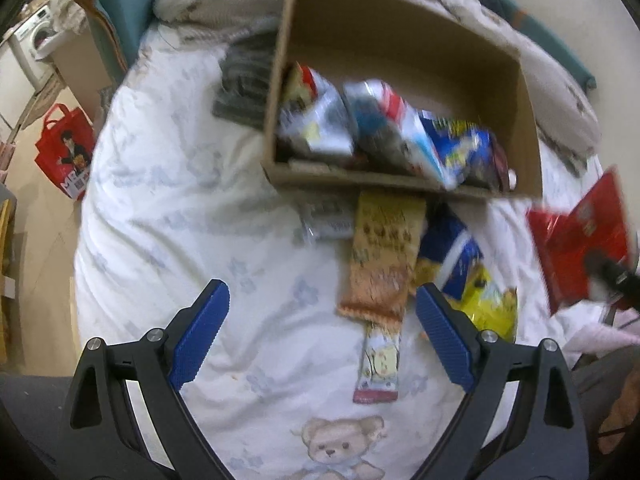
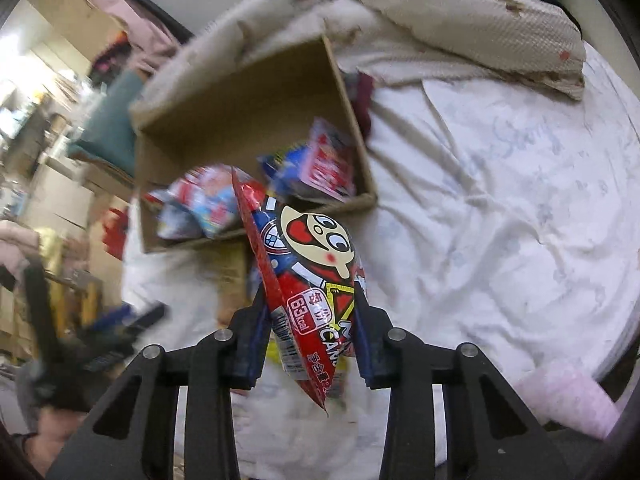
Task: Organize snacks
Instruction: 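Grasp the red cartoon-face bag with the right tool, then grasp the white bear-print candy bar with the left tool while the right holds the red bag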
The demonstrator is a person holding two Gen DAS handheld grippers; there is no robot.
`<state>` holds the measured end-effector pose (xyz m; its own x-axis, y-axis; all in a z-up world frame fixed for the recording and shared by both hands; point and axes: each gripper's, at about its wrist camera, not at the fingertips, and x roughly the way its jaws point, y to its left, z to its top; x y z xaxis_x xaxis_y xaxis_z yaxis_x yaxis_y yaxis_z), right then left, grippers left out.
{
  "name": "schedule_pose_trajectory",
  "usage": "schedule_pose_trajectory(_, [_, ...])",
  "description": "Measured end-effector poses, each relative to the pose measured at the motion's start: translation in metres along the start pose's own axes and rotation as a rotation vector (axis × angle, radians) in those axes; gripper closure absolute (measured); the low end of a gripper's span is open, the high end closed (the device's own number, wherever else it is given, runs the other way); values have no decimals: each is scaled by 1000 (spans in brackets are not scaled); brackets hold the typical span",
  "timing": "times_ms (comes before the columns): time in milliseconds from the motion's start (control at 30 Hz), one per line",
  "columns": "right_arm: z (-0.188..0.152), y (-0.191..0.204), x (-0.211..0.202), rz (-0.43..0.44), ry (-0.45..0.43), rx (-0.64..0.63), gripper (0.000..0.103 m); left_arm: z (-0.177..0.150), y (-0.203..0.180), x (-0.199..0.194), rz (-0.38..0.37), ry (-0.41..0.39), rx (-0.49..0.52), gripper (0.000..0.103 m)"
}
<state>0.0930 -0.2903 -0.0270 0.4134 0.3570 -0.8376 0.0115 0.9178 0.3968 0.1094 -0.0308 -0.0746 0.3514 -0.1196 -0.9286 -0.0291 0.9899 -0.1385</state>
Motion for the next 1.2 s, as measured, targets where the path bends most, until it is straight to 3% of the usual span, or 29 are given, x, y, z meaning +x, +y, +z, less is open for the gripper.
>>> schedule_pose_trajectory(300, [1,-4,-8,68,-92,57,65,-24,-22,25,0,96,74,13])
schedule_pose_trajectory(467, [2,-8,1,85,-63,82,66,-43,-47,49,-6,168,172,21])
schedule_pose_trajectory(567, [2,-8,5,76,-53,79,66,-51,-60,63,-17,222,224,38])
schedule_pose_trajectory(633, [1,-7,6,72,-48,74,65,-55,-65,67,19,224,256,68])
schedule_pose_trajectory(700, [2,-6,7,69,-43,72,66,-54,-68,68,42,222,279,80])
schedule_pose_trajectory(967, [2,-4,7,87,-43,72,66,-57,-59,54,13,266,249,81])
schedule_pose_trajectory(1200, [2,-2,4,107,-51,69,66,-79,-37,27,-1,282,186,81])
